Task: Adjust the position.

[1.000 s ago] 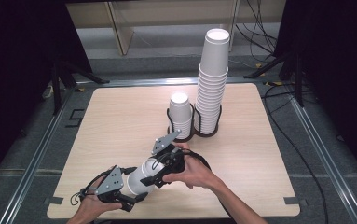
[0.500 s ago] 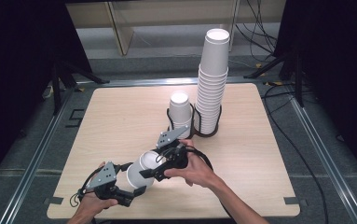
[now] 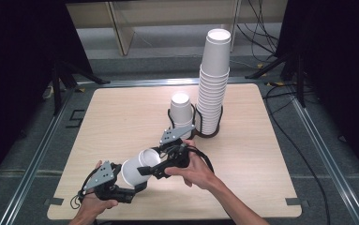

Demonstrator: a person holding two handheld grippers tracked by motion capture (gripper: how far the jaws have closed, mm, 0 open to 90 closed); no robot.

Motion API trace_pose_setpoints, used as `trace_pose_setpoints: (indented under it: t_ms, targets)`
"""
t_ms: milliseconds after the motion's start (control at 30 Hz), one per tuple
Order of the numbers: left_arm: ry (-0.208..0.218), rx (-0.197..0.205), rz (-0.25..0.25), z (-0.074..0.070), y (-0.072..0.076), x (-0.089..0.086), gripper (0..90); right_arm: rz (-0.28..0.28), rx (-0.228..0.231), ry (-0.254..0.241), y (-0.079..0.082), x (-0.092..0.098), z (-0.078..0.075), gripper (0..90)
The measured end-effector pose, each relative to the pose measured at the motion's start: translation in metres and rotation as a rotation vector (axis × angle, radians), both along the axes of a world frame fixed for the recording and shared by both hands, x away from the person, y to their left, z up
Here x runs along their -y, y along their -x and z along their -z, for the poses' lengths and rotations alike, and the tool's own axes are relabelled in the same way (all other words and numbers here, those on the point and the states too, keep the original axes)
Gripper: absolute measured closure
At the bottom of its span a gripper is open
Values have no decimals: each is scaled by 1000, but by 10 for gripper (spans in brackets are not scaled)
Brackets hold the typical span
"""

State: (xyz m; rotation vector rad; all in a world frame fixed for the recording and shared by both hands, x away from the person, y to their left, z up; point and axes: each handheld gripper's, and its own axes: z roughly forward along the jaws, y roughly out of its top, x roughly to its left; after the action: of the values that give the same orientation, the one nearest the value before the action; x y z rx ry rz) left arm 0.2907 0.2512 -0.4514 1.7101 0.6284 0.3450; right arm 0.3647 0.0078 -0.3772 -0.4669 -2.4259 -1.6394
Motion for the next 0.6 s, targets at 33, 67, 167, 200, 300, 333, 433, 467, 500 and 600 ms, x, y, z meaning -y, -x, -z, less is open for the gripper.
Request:
trace_pose_setpoints:
  t_ms: [33,67,167,200,300,333,433,467,500,600]
  targets:
    - [-13,-2,-9,-1,0,-1,123,0,5,-3,0,1,-1,235]
    - [-16,-1,-19,-1,0,-1,107,-4,-10,-14,0,2,-2,234]
    - [1,15,-22,0,-1,-1,79,-7,-18,-43,-1,4,-3,235]
    - [11,22,-24,0,-1,0,73,-9,-15,-49,-1,5,-2,235]
    - [-19,48,-40,-2,1,-2,32,-22,-34,-56,-1,6,-3,235]
    - [-14,67,-31,-2,0,-1,23,-28,-38,-62,-2,6,-2,235]
    - [-36,111,-25,-3,2,-1,0,-45,-39,-65,-1,6,-2,235]
    - [-29,123,-22,-3,3,0,2,-46,-43,-65,-1,6,-1,235]
    - [-13,137,-13,-3,3,0,4,-43,-69,-66,0,6,-1,236]
    - [-12,149,-2,-5,5,-1,2,-55,-77,-78,-1,5,2,236]
